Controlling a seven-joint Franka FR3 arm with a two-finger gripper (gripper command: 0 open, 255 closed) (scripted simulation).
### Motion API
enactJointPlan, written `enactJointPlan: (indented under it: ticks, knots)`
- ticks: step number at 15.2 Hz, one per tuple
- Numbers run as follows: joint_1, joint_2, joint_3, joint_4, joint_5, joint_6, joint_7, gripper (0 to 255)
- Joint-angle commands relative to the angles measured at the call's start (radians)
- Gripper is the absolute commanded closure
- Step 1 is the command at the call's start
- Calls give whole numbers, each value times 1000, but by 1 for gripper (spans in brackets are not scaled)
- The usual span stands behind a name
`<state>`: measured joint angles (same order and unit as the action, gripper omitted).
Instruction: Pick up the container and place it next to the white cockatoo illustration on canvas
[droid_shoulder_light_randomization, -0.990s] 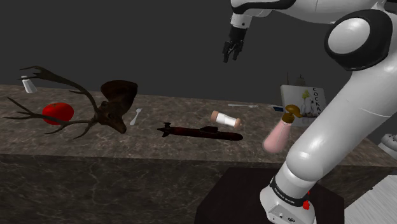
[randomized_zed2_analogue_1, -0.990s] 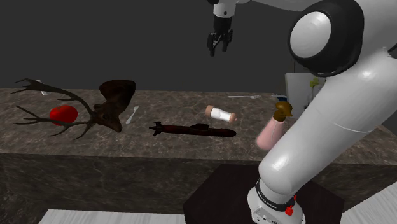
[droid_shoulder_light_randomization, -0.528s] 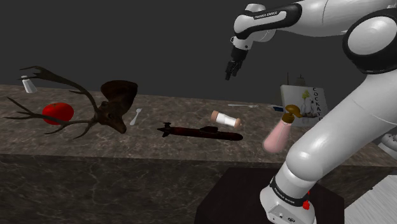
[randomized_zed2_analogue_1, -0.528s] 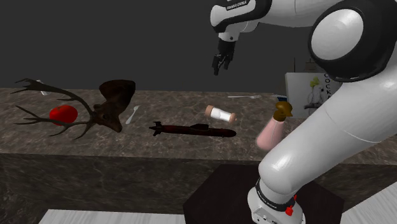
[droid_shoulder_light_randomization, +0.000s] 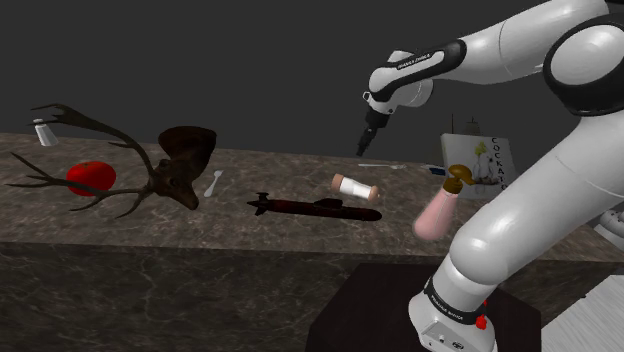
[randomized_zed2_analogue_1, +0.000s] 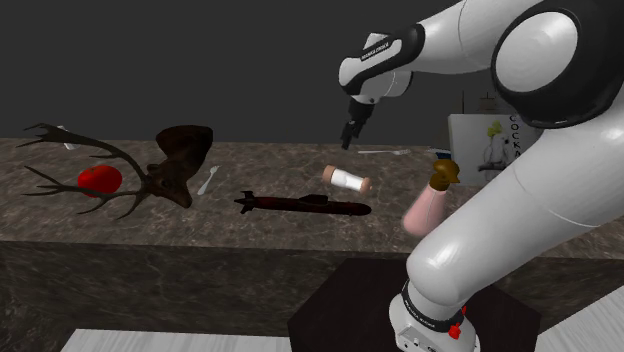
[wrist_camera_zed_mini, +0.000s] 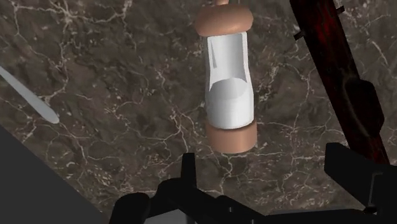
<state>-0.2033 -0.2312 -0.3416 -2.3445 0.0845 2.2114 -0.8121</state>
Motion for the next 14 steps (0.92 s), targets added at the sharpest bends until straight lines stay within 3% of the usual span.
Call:
enactJointPlan:
  ticks: [1,5,9,14]
  knots:
    - [7,17,-19,-55,29,72,-75,0]
    - [24,74,-62,-142,115,204,-248,0]
    - [49,162,-98,-194,255,315,-458,0]
    - [65,235,-89,-194,346,373,-522,0]
